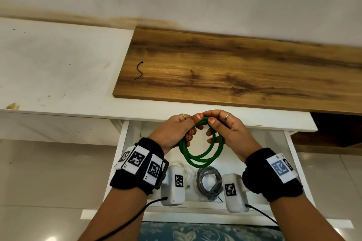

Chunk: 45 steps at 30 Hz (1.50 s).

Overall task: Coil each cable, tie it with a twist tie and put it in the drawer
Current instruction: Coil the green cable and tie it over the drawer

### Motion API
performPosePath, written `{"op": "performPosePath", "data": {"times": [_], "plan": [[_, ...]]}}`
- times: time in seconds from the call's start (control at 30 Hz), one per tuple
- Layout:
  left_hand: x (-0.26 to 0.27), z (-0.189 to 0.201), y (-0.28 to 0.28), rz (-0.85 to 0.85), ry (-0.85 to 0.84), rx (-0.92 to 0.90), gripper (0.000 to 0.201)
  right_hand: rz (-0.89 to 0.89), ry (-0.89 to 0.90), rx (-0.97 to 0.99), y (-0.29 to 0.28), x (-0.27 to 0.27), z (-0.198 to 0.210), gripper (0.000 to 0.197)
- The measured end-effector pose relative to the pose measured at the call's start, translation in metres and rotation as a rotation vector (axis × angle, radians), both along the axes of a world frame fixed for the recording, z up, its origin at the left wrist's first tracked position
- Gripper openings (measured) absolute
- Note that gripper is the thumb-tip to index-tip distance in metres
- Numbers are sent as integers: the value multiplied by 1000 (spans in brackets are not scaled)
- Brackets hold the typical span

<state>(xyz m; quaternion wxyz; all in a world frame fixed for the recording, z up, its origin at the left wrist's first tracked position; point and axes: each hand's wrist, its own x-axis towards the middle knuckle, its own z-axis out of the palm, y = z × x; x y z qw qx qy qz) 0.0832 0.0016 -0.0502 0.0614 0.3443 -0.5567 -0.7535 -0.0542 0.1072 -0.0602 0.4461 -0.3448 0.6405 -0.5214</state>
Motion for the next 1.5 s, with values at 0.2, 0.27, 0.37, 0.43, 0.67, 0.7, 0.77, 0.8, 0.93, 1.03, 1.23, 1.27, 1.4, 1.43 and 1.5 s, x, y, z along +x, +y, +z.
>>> {"op": "performPosePath", "data": {"times": [0.2,0.27,0.37,0.43,0.67,0.7,0.77,0.8,0.93,1.03,1.23,1.27,1.4,1.43,1.5], "plan": [[8,1,-3,-111,-74,-66,44,20,164,-84,1,5,-1,24],[10,4,-3,-95,-31,46,42,7,149,-98,0,6,0,24],[11,9,-2,-41,67,217,37,7,106,-130,0,6,4,23],[10,10,-2,-26,114,292,38,-9,111,-153,0,7,5,23],[6,14,-1,-18,209,389,45,-183,162,-173,-4,14,4,16],[6,14,-1,-13,215,394,45,-205,133,-163,-5,15,4,16],[7,15,-1,-5,227,398,45,-273,44,-137,-7,17,6,17],[7,15,0,-2,237,402,46,-312,0,-127,-8,17,7,18],[7,15,1,5,284,440,47,-440,-110,-107,-10,16,11,21],[7,15,2,-2,303,470,44,-500,-196,-100,-11,14,12,19],[7,12,-4,129,406,620,36,-244,-274,-45,-4,6,16,19],[7,12,-6,162,418,641,35,-193,-267,-25,-3,5,16,20],[5,12,-6,258,431,673,39,-102,-191,14,-3,6,11,22],[5,12,-7,275,426,679,40,-85,-164,10,-4,8,10,22],[7,13,-9,298,399,669,39,-42,-99,-10,-5,11,6,23]]}}
